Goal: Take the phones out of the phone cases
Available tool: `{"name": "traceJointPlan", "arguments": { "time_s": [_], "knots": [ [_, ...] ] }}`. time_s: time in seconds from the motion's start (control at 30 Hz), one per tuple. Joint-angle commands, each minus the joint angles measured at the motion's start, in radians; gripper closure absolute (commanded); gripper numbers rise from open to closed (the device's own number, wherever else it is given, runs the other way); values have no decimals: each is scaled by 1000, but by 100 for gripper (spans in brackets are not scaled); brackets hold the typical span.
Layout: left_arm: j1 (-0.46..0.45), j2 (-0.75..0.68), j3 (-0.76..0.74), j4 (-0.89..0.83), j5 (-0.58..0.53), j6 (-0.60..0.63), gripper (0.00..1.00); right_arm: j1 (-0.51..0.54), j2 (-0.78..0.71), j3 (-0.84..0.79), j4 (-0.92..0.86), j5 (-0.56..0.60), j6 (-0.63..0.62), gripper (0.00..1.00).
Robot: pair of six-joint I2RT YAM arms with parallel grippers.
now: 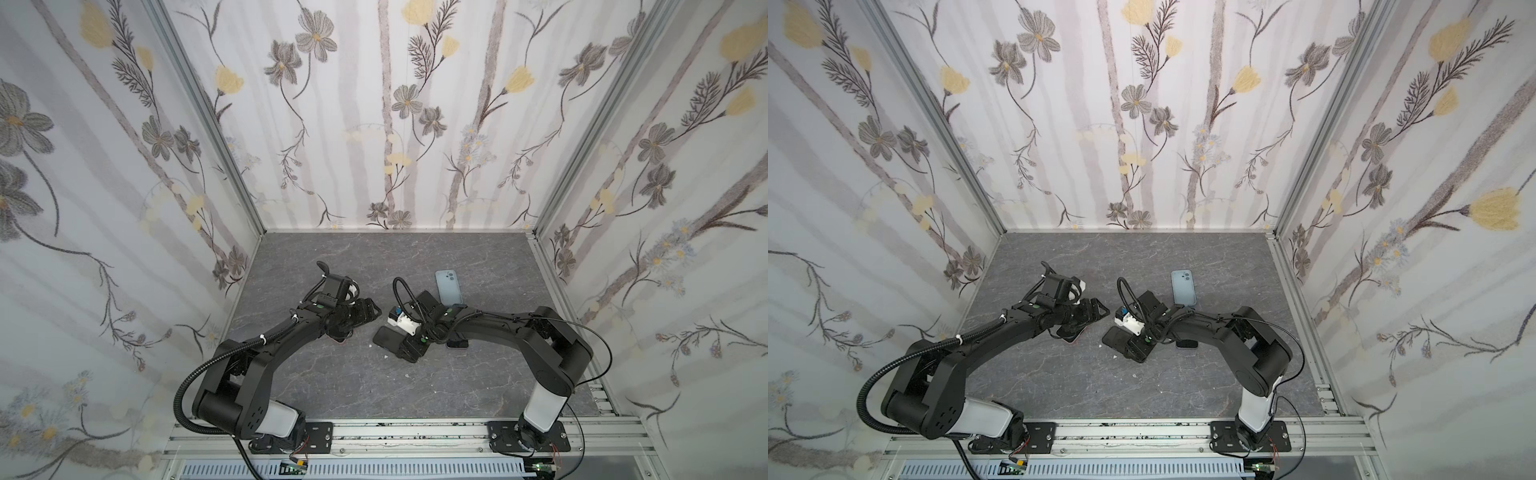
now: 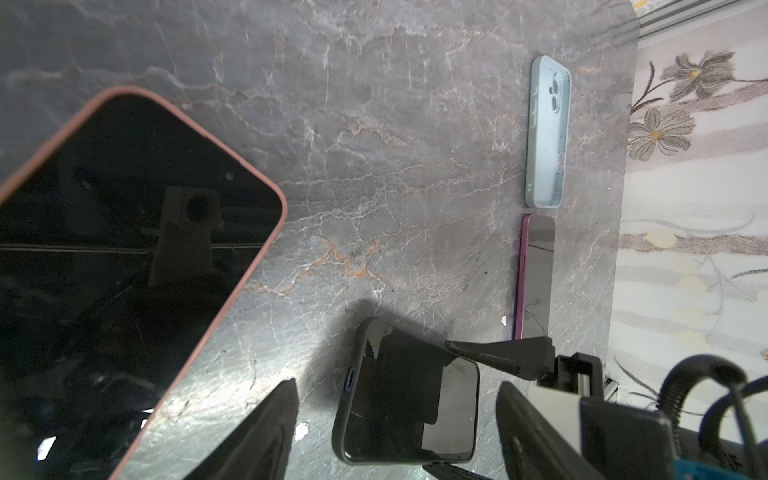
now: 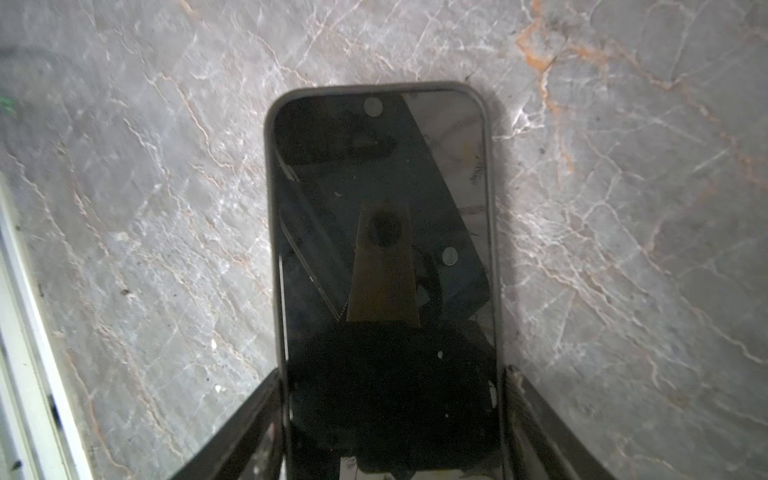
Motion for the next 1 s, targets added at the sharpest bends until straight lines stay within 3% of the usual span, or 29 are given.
{"name": "traceJointPlan", "arguments": {
  "time_s": [0.0,0.37,0.67,0.97],
  "knots": [
    [-10,10,-23,1,5,-58,27,-4,1,-19,46,-14,32,42],
    [-75,69,-32,2,18,-107,43,-11,-7,-47,94,9,63,43],
    [-86,110,-43,17,34,-118,47,-12,-6,-69,123,-4,86,43],
    [-87,98,-46,108,59,-180,63,-25,-6,-94,184,-70,117,43]
  ]
}}
